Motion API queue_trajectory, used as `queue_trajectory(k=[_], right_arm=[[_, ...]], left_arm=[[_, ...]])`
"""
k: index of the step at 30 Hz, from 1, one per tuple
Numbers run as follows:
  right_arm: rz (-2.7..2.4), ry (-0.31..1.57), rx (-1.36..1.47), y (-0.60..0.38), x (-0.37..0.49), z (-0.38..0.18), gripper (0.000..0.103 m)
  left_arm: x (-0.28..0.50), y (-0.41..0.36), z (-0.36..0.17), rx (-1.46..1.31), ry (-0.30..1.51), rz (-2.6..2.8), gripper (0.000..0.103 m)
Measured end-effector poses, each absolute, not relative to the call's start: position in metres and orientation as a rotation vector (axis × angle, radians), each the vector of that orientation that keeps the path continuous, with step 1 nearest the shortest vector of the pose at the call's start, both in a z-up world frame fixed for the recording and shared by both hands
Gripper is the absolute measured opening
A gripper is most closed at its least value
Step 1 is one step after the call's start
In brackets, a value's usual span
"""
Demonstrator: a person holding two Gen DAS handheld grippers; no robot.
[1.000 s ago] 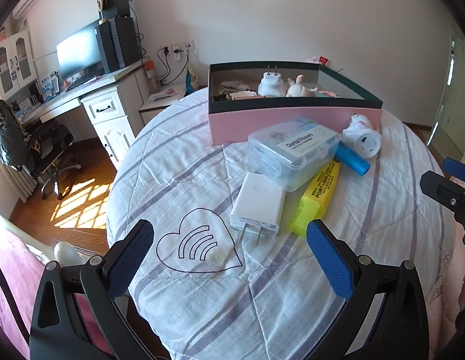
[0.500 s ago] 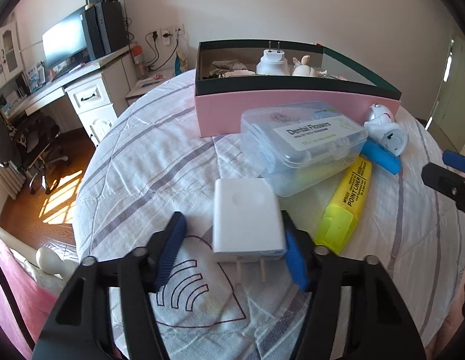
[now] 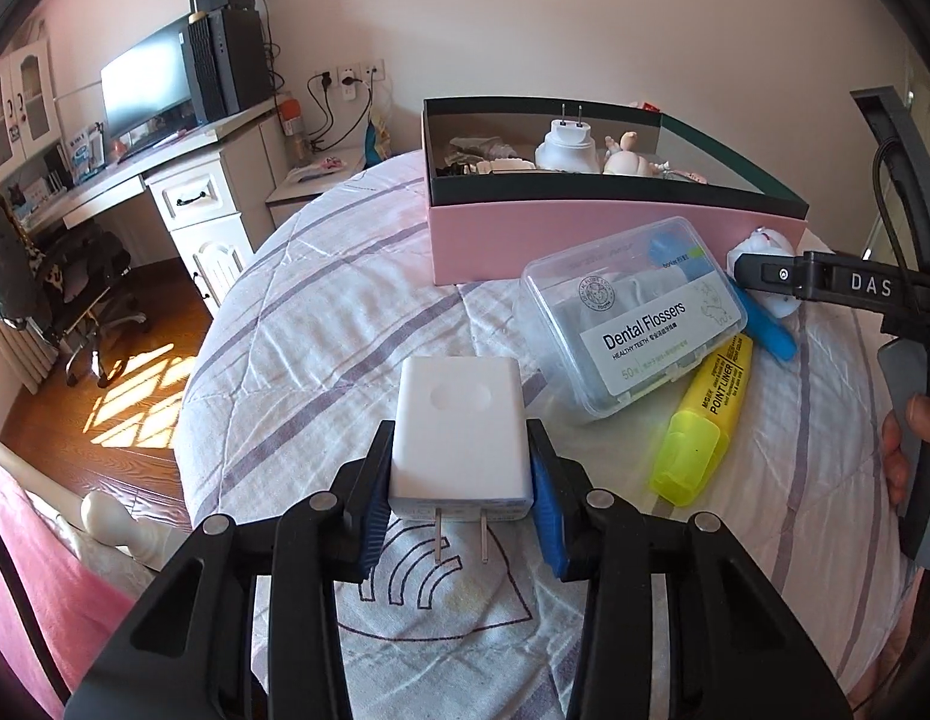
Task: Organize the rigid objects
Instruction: 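Grasp the white plug adapter with the left gripper while the right gripper grasps the white piggy bank, then carry the plug adapter and piggy bank into the pink box and release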
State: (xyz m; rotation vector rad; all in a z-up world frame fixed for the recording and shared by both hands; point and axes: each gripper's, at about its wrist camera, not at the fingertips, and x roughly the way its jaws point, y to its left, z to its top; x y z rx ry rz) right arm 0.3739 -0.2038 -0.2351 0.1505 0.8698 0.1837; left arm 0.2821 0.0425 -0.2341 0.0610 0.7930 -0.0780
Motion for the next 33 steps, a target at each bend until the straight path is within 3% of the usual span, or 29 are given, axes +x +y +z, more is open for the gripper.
queue_trajectory(k=[2, 4, 5, 6, 20, 33], right_arm=[[0.211, 0.88, 0.166, -0.206, 0.379, -0.238, 0.096], [0.233, 0.894, 0.166, -0.208, 0.383, -0.24, 0.086], [0.239, 0.892, 0.148, -0.207, 0.384, -0.241, 0.073], [0.238, 0.89, 0.13, -0.207, 0.383, -0.24, 0.072], [0.254, 0.647, 0.142, -0.209, 0.286, -0.186, 0.072], [0.278, 0.352, -0.005, -0.17, 0.169, -0.082, 0.072]], left_arm=[[0.283, 0.043, -0.234, 0.053, 0.796, -0.083, 0.041], [0.283, 0.043, -0.235, 0.046, 0.798, -0.097, 0.041], [0.283, 0.043, -0.235, 0.041, 0.798, -0.098, 0.041], [0.283, 0.043, -0.234, 0.04, 0.799, -0.102, 0.041], [0.246, 0.027, -0.191, 0.029, 0.682, -0.134, 0.041], [0.159, -0.012, -0.077, 0.045, 0.369, -0.182, 0.041]])
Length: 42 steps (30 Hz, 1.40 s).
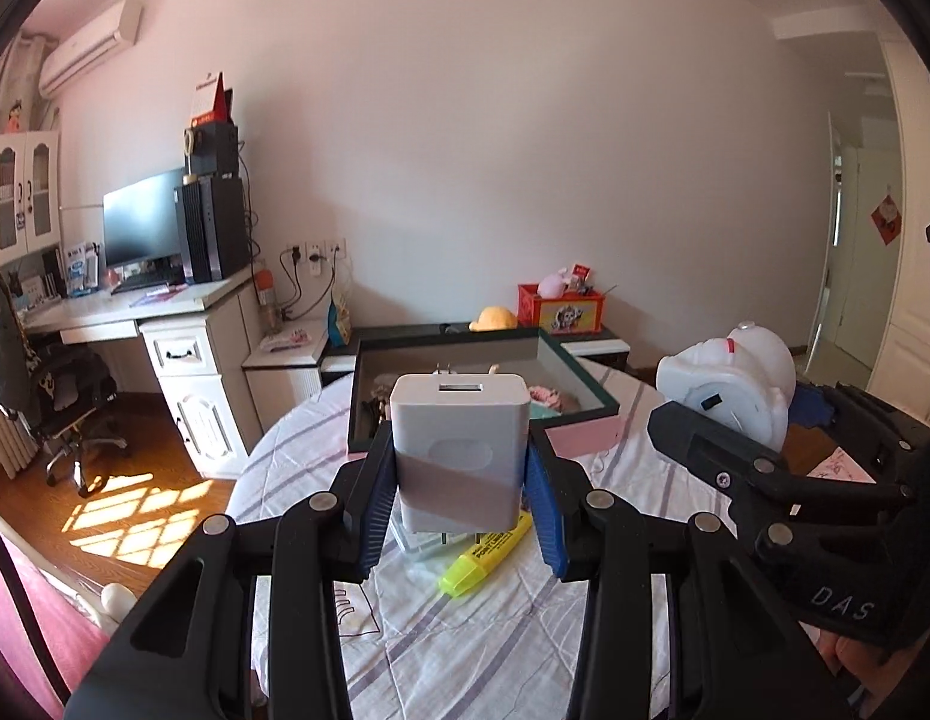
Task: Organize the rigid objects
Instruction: 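Carry the plug adapter and piggy bank into the pink box and release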
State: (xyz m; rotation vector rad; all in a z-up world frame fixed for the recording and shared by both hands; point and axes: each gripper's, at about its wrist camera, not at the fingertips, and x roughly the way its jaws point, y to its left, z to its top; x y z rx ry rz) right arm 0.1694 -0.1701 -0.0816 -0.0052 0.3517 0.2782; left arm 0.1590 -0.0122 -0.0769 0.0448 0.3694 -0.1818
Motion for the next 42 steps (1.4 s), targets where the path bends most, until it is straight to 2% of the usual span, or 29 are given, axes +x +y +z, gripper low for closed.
queue_trajectory(k=[11, 22, 33, 42], right_arm=[[0.244, 0.176, -0.053, -0.166, 0.093, -0.025, 0.072], [0.25, 0.102, -0.077, -0.158, 0.062, -0.007, 0.072], [0.262, 0.124, -0.079, -0.158, 0.085, -0.015, 0.072], [0.258, 0.188, -0.068, -0.165, 0.146, -0.027, 0.072]], left_arm=[[0.082, -0.008, -0.02, 0.051, 0.193, -0.17, 0.041], [0.047, 0.0, -0.001, 0.058, 0.105, -0.129, 0.041], [0.065, -0.002, -0.008, 0.069, 0.125, -0.104, 0.041], [0.132, -0.014, -0.022, 0.101, 0.195, -0.099, 0.041]])
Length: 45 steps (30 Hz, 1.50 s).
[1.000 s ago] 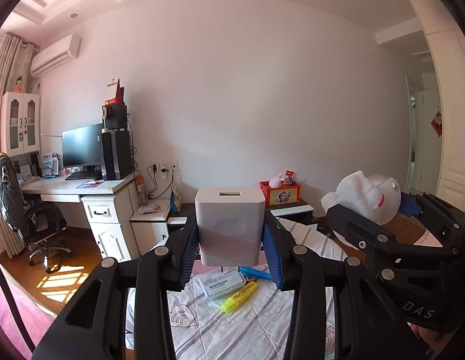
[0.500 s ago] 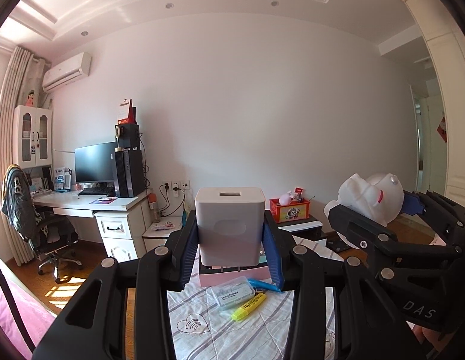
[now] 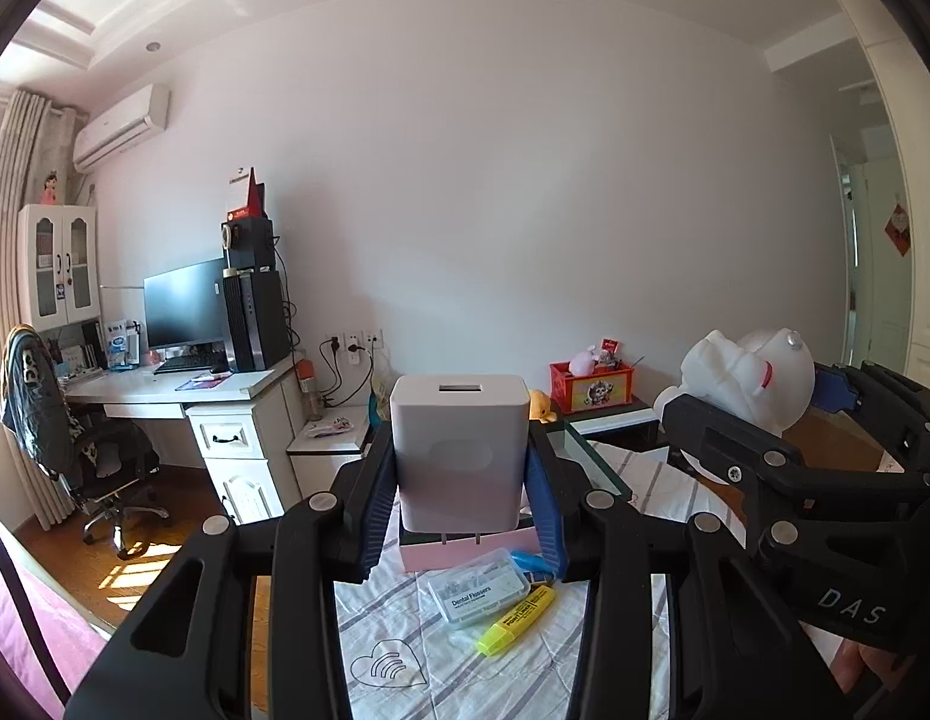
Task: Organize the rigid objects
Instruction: 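Carry the plug adapter and piggy bank into the pink box and release, then withdraw both tools from the pink box and move toward the bed items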
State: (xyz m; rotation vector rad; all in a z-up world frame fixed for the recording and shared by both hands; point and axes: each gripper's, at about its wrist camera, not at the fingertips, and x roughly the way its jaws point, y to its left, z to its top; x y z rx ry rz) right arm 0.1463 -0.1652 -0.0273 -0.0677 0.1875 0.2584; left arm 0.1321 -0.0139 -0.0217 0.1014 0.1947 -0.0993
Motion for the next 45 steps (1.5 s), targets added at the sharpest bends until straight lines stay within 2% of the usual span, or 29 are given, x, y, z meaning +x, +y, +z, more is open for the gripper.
queue_trajectory(k=[10, 20, 23, 31, 32, 35, 38, 41, 45], right_arm=[[0.284, 0.313, -0.029, -0.182, 0.284, -0.05, 0.072], [0.25, 0.539, -0.023, -0.186, 0.408, -0.127, 0.072], [0.232, 0.615, -0.013, -0.193, 0.434, -0.15, 0.072], [0.219, 0.733, 0.01, -0.2, 0.462, -0.186, 0.072], [0.217, 0.743, 0.014, -0.2, 0.463, -0.188, 0.072], [0.22, 0.757, 0.035, -0.204, 0.462, -0.19, 0.074], [0.235, 0.747, 0.06, -0.205, 0.452, -0.181, 0.083], [0.229, 0.708, 0.048, -0.203, 0.432, -0.165, 0.083], [0.254, 0.615, 0.067, -0.199, 0.385, -0.135, 0.085]], left_arm=[[0.287, -0.043, -0.052, 0.146, 0.378, -0.173, 0.041], [0.432, -0.054, -0.131, 0.184, 0.647, -0.137, 0.041], [0.458, -0.048, -0.15, 0.175, 0.708, -0.125, 0.034], [0.483, -0.044, -0.175, 0.177, 0.765, -0.117, 0.035], [0.484, -0.043, -0.177, 0.173, 0.774, -0.115, 0.04], [0.476, -0.037, -0.176, 0.148, 0.774, -0.116, 0.074], [0.459, -0.03, -0.165, 0.136, 0.732, -0.106, 0.085], [0.434, -0.019, -0.147, 0.111, 0.689, -0.104, 0.09], [0.385, -0.008, -0.117, 0.075, 0.597, -0.103, 0.1]])
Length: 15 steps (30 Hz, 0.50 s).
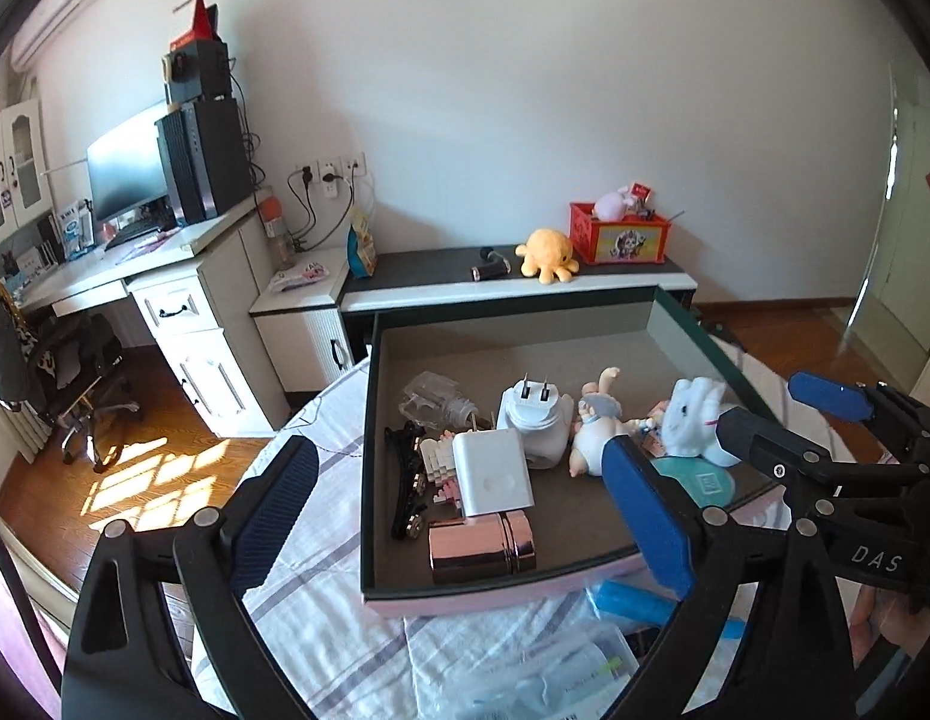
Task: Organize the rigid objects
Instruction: 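Withdraw both tools from the pink box and move toward the bed items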
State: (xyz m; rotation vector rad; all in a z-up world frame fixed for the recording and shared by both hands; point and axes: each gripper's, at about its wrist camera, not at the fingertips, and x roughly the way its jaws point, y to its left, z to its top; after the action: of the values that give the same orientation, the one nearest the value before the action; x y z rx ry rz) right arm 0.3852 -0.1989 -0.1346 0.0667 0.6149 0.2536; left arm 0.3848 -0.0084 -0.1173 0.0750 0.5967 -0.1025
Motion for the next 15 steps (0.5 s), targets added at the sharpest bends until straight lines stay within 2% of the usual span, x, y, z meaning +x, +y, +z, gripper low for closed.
queue_trajectory(k=[4, 6, 8, 10, 15], right_arm=[[0.251, 0.511, 0.053, -0.192, 0.331, -0.103, 0.09], [0.249, 0.464, 0.054, -0.192, 0.303, -0.088, 0.097], [0.259, 0.414, 0.054, -0.189, 0.274, -0.074, 0.097], [0.25, 0.376, 0.039, -0.184, 0.245, -0.064, 0.103], [0.216, 0.289, 0.01, -0.181, 0.184, -0.046, 0.103]], left_arm=[[0.325, 0.001, -0.087, 0.047, 0.486, -0.097, 0.103], [0.296, 0.006, -0.075, 0.034, 0.441, -0.087, 0.103], [0.267, 0.006, -0.065, 0.036, 0.395, -0.076, 0.103], [0.239, 0.003, -0.056, 0.055, 0.351, -0.066, 0.103], [0.172, 0.003, -0.036, 0.073, 0.236, -0.01, 0.103]])
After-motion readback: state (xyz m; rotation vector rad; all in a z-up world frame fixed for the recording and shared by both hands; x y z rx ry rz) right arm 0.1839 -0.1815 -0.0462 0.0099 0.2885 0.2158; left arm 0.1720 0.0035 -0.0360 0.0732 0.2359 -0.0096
